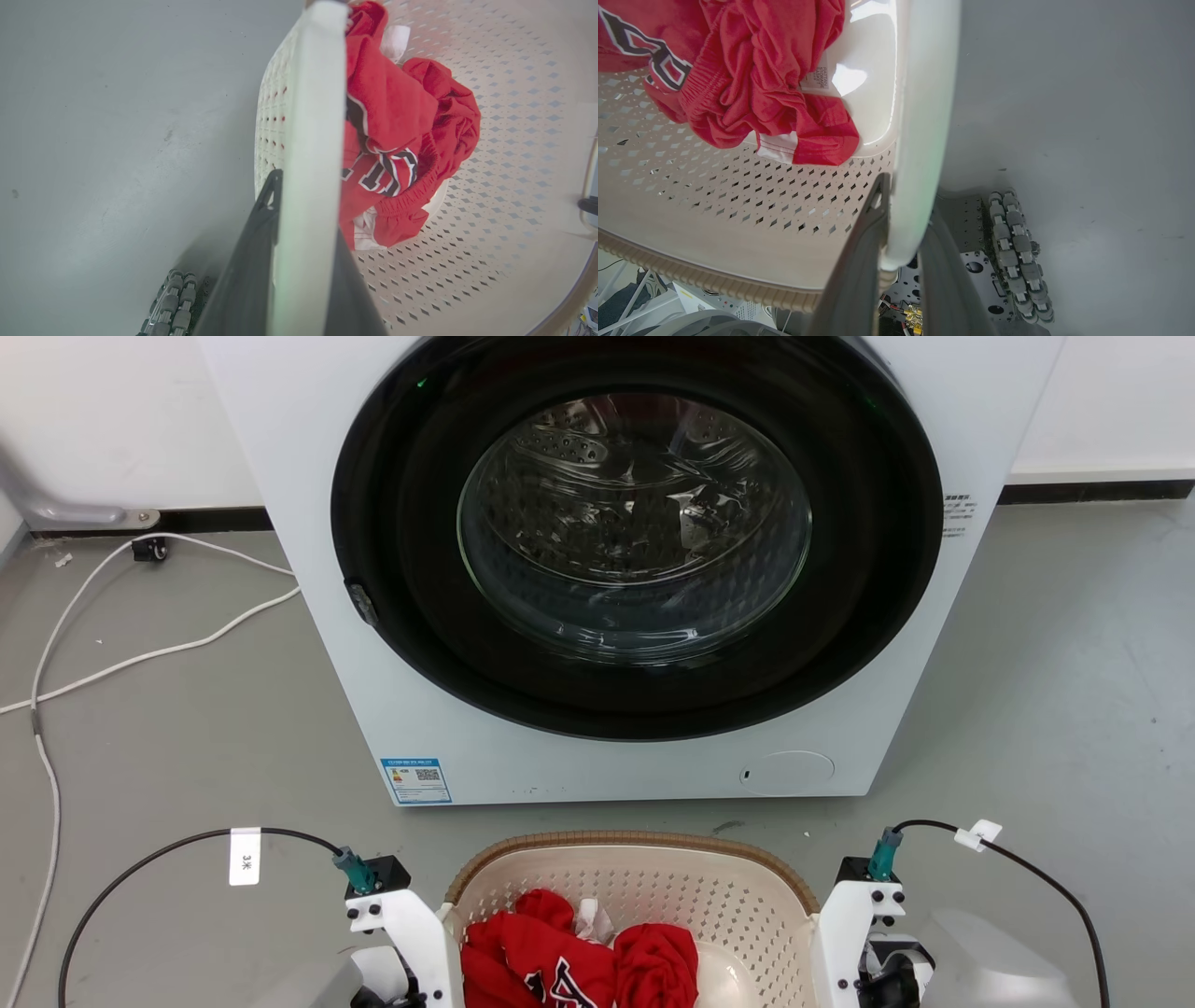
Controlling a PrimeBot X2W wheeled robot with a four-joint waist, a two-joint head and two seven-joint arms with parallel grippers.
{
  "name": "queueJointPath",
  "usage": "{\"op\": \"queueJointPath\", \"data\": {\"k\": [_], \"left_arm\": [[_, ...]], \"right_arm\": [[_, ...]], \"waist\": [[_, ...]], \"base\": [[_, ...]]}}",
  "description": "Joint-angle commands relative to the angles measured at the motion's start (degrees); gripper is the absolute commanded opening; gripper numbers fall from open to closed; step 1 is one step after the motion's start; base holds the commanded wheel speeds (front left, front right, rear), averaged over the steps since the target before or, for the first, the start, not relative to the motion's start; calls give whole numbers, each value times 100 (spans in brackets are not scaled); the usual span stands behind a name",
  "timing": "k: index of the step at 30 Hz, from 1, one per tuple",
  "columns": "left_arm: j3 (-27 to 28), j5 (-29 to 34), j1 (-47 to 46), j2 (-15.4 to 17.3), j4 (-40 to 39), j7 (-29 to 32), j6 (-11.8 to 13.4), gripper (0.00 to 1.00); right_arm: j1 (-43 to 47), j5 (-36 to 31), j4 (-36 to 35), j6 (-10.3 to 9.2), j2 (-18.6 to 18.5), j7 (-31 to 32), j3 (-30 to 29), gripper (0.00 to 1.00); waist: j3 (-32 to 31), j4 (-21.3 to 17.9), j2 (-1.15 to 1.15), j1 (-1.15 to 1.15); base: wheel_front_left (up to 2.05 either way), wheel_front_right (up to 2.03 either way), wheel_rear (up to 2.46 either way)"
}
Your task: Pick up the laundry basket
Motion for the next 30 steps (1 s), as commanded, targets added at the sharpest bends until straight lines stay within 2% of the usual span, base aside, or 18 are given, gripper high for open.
{"op": "queueJointPath", "data": {"k": [1,30], "left_arm": [[10,-92,9,-326,-181,-30,-115,0],[3,-158,-14,-342,-148,-51,-118,0]], "right_arm": [[27,114,-129,82,282,1,-9,0],[51,158,-133,83,286,-13,-3,0]], "waist": [[2,-3,0,0],[2,-11,0,0]], "base": [[0,0,0],[0,0,0]]}}
